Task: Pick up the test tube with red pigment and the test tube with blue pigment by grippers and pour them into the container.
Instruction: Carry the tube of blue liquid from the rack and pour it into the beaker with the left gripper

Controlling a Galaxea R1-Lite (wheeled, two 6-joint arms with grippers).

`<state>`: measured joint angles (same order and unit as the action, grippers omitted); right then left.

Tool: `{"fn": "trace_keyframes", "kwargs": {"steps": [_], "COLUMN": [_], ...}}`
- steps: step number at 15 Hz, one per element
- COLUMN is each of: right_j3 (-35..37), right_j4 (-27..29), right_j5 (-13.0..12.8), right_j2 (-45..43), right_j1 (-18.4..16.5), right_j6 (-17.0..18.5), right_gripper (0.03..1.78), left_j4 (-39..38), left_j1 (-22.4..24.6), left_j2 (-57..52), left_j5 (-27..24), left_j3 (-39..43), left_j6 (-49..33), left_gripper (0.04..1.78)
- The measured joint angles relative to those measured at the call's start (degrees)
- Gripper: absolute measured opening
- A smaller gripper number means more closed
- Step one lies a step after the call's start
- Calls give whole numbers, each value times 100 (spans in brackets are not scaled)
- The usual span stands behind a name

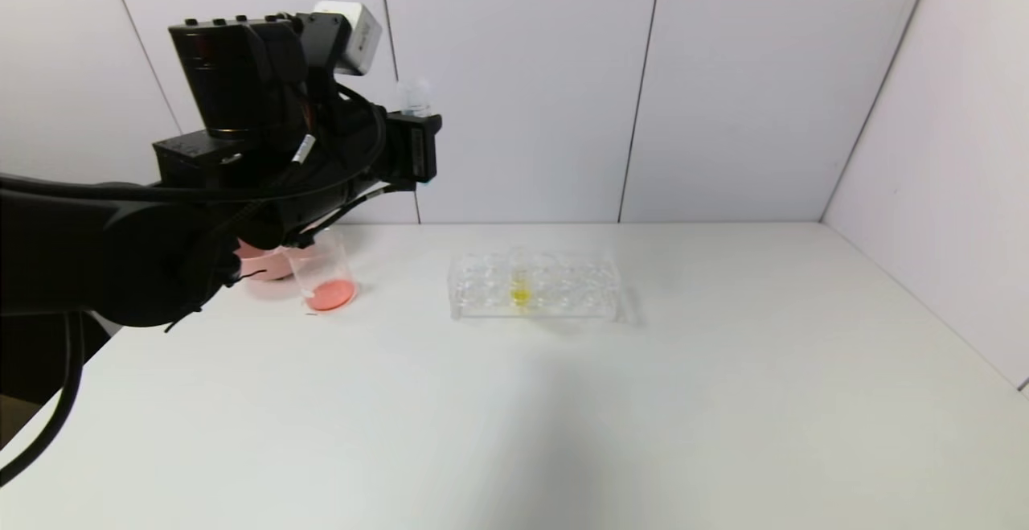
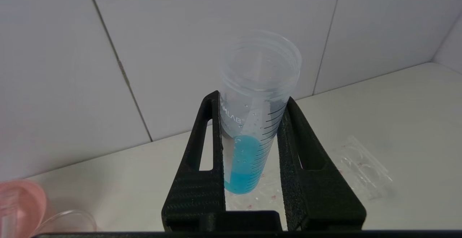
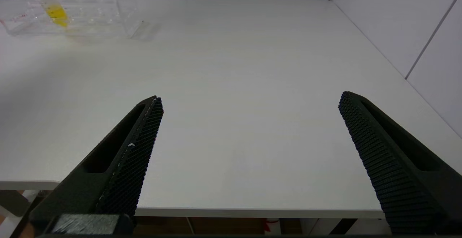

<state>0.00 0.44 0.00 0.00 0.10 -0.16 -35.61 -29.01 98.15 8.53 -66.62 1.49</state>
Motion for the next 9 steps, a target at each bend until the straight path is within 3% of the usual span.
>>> {"fn": "trace_keyframes", "kwargs": {"steps": [6, 9], "right_j3": [0, 0], "right_j4": [0, 0], "right_j5": [0, 0], "right_j2": [0, 0], "right_j1": [-5, -2], "right_j6": [0, 0], "right_gripper": [177, 177], "left_j4": [323, 529], "left_j1": [664, 1111], "left_j2": [-346, -391], "left_j5": [-52, -407], "left_j3": [130, 139], "left_j6": [-9, -11], "left_gripper": [45, 45]}}
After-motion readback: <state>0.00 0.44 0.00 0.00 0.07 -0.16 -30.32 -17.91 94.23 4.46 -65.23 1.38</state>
